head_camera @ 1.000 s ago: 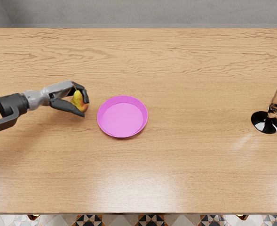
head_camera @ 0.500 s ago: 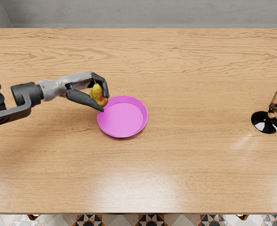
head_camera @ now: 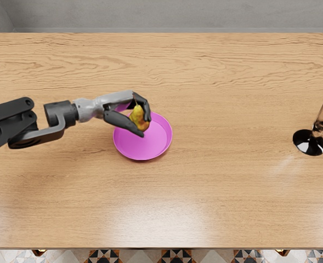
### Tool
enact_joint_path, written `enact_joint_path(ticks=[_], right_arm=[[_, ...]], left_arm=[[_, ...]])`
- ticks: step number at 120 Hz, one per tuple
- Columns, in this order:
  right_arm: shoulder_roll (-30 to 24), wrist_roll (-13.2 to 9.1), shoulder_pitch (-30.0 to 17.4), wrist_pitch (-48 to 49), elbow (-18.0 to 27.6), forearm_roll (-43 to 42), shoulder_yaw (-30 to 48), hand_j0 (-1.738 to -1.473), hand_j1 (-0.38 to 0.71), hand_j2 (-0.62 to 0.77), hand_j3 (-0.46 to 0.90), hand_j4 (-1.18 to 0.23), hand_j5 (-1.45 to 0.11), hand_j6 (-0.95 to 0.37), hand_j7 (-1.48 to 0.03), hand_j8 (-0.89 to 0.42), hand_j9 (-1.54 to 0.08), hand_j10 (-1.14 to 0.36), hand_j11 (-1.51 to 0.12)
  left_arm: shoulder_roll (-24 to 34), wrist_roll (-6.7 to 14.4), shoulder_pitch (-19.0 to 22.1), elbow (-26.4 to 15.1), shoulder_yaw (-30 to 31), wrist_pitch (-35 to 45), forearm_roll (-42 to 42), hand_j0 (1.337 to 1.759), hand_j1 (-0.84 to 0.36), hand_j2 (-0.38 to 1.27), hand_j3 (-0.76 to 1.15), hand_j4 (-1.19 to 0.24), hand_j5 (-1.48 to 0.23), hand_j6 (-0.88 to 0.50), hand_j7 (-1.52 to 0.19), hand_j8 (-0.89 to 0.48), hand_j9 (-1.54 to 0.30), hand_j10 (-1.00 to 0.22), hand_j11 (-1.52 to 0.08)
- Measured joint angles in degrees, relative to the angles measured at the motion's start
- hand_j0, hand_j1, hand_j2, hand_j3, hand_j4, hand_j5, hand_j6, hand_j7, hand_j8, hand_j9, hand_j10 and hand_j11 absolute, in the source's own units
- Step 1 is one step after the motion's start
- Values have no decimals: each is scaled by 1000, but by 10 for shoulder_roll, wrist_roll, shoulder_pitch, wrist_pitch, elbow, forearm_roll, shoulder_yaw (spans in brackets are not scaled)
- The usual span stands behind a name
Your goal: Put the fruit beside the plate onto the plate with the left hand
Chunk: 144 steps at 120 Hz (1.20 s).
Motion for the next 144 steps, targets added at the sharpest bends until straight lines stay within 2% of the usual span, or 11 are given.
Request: enact_joint_path(ticks=[59,99,110,128,144], right_arm=[[0,0,0,0,1,0,0,-1658,-349,1,0,0,0,0,0,0,0,0,0],[0,0,0,0,1,0,0,-1658,-349,1,0,0,0,0,0,0,0,1,0],[0,0,0,0,1,0,0,-1658,-349,1,0,0,0,0,0,0,0,0,0],[0,0,0,0,1,0,0,-1658,-349,0,0,0,0,0,0,0,0,0,0],[0,0,0,0,1,0,0,-1658,-349,0,0,0,0,0,0,0,0,0,0]], left_arm=[[-64,0,3,93,33,-3,0,1646,-397,388,-1,-795,-1072,-498,-1099,-282,-1120,-296,-1139],[-65,0,1,106,41,-1,0,1646,-402,393,-1,-795,-1065,-498,-1096,-280,-1113,-294,-1130],[-72,0,0,105,37,-2,-5,1650,-343,303,-1,-718,-935,-520,-957,-336,-971,-326,-985],[-72,0,-1,104,32,-4,-36,1654,-124,171,0,-463,-602,-368,-613,-280,-619,-275,-626],[-69,0,-4,101,31,-7,-46,1656,16,106,0,-316,-409,-266,-414,-220,-418,-218,-421]])
